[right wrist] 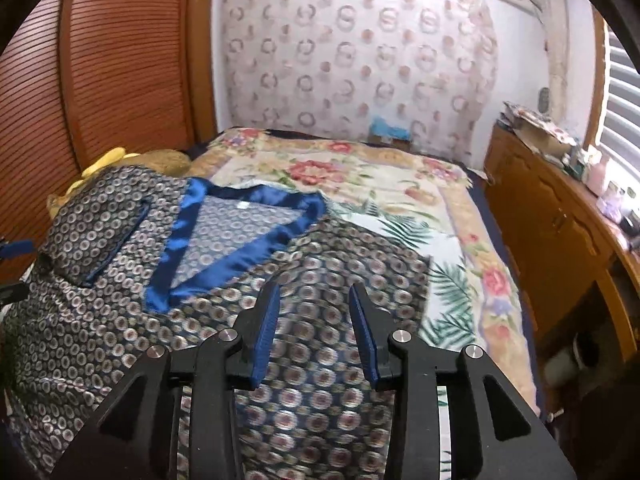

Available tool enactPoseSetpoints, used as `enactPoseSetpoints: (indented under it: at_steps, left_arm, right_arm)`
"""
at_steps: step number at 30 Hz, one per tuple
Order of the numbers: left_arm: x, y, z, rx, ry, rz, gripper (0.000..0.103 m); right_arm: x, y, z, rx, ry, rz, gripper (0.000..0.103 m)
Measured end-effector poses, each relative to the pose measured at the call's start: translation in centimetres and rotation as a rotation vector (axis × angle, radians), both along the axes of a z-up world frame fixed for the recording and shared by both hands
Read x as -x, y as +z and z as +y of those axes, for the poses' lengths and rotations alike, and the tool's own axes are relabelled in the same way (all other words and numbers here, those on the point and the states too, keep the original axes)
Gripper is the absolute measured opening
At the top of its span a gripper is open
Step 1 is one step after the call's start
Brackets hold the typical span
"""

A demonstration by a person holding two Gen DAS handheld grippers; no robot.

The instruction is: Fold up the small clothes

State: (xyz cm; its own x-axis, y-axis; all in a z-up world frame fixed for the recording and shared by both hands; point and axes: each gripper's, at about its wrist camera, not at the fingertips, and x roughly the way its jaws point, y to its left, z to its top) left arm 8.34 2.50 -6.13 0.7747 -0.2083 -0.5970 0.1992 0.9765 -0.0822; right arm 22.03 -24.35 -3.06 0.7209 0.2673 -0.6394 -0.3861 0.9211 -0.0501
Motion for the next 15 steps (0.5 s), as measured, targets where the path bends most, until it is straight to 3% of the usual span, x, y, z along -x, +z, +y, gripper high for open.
enactPoseSetpoints:
  at_steps: [7, 15]
  left_arm:
    - [-0.9, 0.1, 0.9, -0.015, 0.015, -0.002, 0.095]
    - [-3.3, -0.3, 2.7, -0.049, 0.043, 0.018, 0.095]
  right_arm:
    - [-2.2, -3.1, -4.3, 0.057, -0.107, 0.094, 0.036]
    - [-5.4, -6.9, -5.7, 0.043, -0.128, 0.211, 0.035]
